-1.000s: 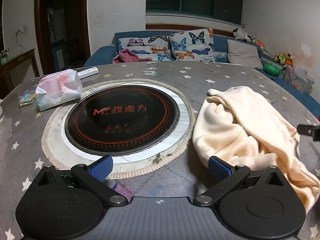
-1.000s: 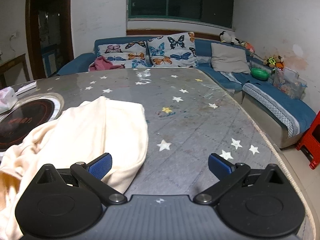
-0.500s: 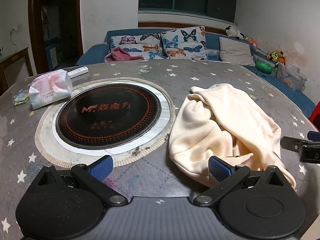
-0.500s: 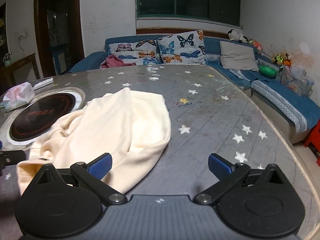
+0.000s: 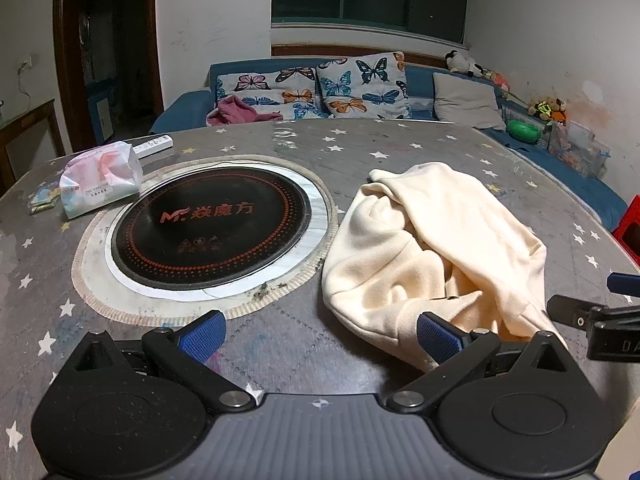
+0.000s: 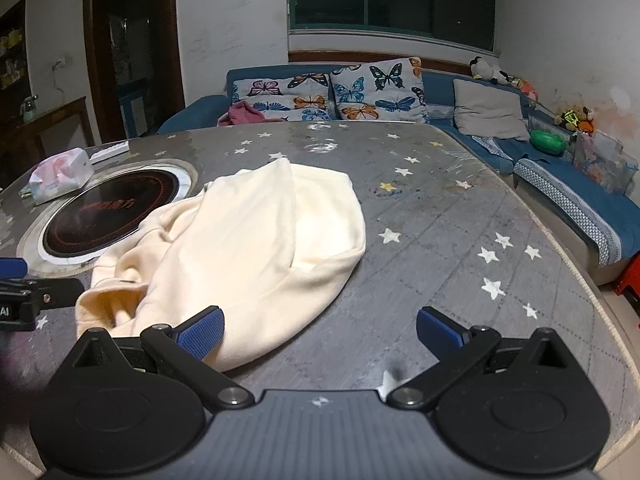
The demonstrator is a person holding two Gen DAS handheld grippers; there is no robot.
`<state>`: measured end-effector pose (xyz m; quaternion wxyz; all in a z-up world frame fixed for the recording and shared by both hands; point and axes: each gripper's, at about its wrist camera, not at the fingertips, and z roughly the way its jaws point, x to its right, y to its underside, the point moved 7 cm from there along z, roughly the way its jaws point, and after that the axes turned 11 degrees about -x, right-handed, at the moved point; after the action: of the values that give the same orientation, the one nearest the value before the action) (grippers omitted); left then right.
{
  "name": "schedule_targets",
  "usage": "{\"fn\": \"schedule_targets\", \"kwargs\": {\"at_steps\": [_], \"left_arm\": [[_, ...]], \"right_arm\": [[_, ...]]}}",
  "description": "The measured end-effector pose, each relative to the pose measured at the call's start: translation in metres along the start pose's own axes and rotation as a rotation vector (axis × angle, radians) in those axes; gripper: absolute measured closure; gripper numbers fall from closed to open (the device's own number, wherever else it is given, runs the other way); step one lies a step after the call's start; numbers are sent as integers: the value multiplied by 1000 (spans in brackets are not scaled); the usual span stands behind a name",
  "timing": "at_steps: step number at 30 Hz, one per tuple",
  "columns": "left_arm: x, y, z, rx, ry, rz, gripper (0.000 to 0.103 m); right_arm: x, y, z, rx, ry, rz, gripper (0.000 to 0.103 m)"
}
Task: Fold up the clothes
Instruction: 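Move both grippers over the crumpled cream sweatshirt toward its hem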
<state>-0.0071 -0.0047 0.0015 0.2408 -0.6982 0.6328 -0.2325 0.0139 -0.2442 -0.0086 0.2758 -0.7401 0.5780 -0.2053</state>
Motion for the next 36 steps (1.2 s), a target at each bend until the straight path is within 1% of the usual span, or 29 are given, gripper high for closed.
{"fn": "schedule_targets", "kwargs": {"at_steps": [5,18,36], "left_arm": [[2,2,-2,-2,-2,5,0],[11,3,-6,-1,-3,30,0],[14,-3,0,-9,-4,48,0]], "right_arm": [[-4,6,-4,4,-5,-6,0],[-8,7,-9,10,-15,-14,0],[-14,-3,-4,8,-27,-31,0]]}}
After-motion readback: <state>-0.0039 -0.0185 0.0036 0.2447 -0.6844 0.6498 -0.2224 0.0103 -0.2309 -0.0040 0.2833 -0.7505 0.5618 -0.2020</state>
